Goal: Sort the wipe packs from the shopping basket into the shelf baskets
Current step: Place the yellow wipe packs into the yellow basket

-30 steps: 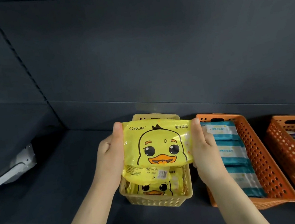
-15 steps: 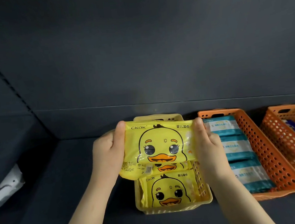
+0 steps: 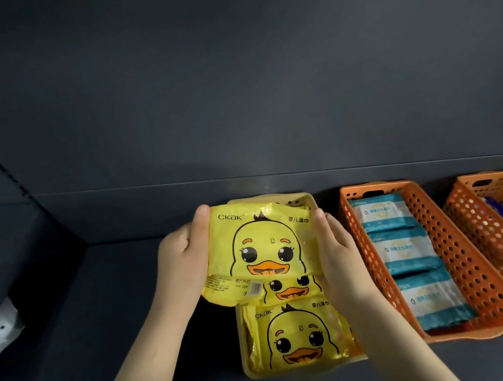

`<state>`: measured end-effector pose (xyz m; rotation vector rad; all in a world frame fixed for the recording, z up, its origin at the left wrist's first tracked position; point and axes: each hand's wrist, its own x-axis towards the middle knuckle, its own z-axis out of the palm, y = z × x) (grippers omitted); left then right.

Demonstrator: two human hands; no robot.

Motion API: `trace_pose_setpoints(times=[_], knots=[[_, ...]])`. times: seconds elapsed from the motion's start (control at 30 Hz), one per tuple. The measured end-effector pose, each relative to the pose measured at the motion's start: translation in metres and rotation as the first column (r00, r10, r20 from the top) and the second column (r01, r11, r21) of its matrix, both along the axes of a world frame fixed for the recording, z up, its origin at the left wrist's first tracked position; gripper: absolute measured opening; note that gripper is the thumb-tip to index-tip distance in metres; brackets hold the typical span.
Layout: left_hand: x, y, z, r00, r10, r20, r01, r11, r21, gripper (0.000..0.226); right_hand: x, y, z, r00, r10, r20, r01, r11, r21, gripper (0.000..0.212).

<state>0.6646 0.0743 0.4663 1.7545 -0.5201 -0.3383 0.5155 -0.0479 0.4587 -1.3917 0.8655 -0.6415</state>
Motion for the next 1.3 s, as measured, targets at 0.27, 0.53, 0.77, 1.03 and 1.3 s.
trace_pose_setpoints(times=[0.27, 0.53, 0.77, 1.03, 1.3], knots=[[-0.004, -0.002, -0.003, 0.999, 0.025, 0.023, -0.025, 1.000, -0.009, 0.067, 0.004, 0.004, 0.000, 0.958, -0.264, 0.109, 0.281, 0.938, -0.204, 0.040], [0.002, 0.009, 0.000, 0.982, 0.072, 0.174, -0.083, 0.995, 0.058, 0.069, -0.006, -0.016, -0.004, 0.953, -0.301, 0.024, 0.294, 0.908, -0.298, 0.040], [0.034, 0.054, -0.006, 0.951, 0.270, 0.148, -0.271, 0.963, -0.015, 0.064, -0.036, -0.044, -0.033, 0.938, -0.246, -0.244, 0.156, 0.929, -0.335, 0.036], [0.037, 0.040, -0.005, 0.924, 0.371, 0.093, -0.343, 0.911, -0.228, 0.059, -0.007, -0.022, -0.030, 0.842, -0.283, -0.460, 0.022, 0.869, -0.494, 0.032], [0.039, 0.021, 0.010, 0.942, 0.317, 0.113, -0.270, 0.913, -0.306, 0.059, -0.006, -0.013, -0.053, 0.764, -0.342, -0.547, -0.376, 0.452, -0.809, 0.032]])
